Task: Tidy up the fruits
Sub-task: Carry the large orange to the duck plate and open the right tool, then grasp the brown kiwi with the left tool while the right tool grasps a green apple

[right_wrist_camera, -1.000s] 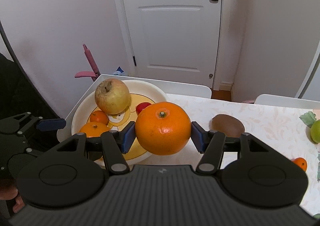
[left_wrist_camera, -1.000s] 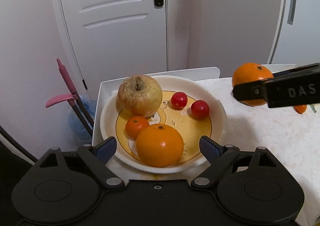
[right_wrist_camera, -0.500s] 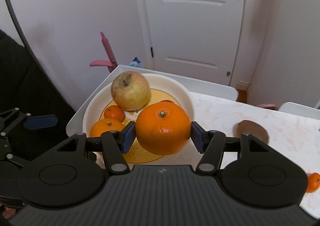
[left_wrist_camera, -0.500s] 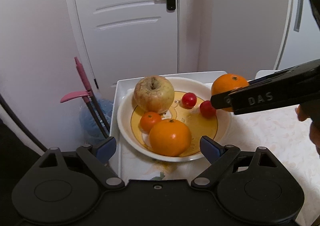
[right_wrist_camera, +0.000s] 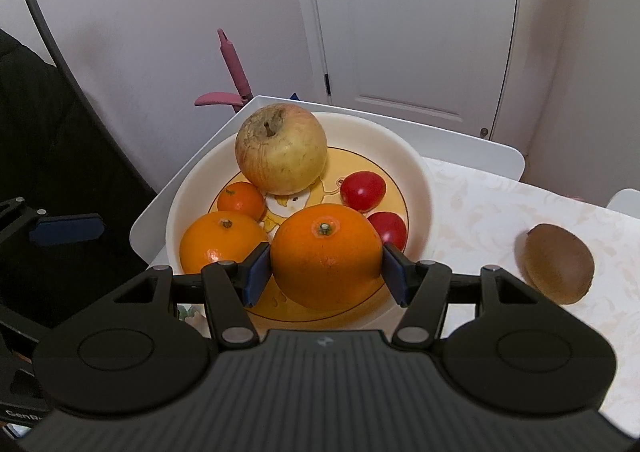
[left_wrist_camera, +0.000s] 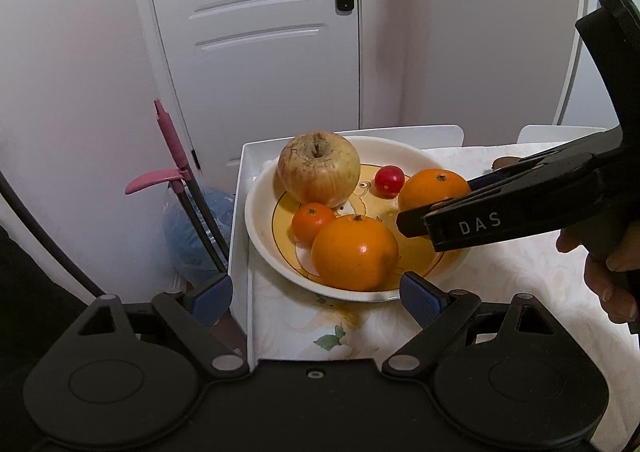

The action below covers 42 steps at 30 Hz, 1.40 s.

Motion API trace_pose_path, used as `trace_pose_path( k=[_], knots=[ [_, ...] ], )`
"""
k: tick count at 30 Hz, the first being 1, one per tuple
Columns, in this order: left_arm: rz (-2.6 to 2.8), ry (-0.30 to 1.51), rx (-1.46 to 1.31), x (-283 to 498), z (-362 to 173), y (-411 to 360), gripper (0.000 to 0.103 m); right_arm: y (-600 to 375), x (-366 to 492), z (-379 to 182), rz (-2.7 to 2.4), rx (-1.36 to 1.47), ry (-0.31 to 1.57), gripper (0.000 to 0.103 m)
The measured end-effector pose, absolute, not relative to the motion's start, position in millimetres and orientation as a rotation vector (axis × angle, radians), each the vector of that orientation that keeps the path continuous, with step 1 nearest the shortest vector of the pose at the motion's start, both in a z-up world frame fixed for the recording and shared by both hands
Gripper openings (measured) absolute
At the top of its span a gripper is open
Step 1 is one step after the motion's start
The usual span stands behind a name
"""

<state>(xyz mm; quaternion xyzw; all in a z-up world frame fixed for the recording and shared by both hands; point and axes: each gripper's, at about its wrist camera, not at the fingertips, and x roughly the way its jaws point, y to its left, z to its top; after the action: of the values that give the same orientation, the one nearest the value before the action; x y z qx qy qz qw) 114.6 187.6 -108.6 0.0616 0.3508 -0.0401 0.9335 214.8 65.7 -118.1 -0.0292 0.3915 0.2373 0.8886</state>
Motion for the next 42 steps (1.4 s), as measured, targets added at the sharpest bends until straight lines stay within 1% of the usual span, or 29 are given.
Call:
trace_pose_path(
  k=[2, 3, 5, 13, 24, 32, 42],
  knots=[
    [-0.085, 0.717, 0.130, 114.3, -109.1, 187.2, 0.093, 63.1, 210.9, -113.1, 0.490, -0.052, 0.780, 0.090],
    [-0.087, 0.718, 0.134, 114.0, -109.4, 186.9, 0.093, 62.1, 208.8, -110.0, 0.475, -0.052, 0.761, 0.103],
    [-0.090, 0.721, 0.138, 112.9, -110.3, 186.2, 0.093, 58.0, 204.8, -104.5, 0.458, -0.043, 0.731, 0.103],
    [-0.105, 0.715, 0.141, 108.6, -105.6, 181.9, 0.093, 40.9, 193.4, -91.7, 0.416, -0.019, 0.734, 0.103],
    [-0.138, 0.660, 0.145, 97.6, -72.1, 161.6, 0.093, 7.4, 156.4, -49.0, 0.322, 0.021, 0.683, 0.103],
    [-0.170, 0.622, 0.126, 89.2, -45.0, 140.1, 0.093, -37.5, 125.8, -23.1, 0.215, 0.044, 0.646, 0.103],
    [-0.158, 0.576, 0.160, 81.2, -31.6, 82.6, 0.093, -119.2, 112.0, -18.4, 0.155, 0.031, 0.637, 0.103]
  ],
)
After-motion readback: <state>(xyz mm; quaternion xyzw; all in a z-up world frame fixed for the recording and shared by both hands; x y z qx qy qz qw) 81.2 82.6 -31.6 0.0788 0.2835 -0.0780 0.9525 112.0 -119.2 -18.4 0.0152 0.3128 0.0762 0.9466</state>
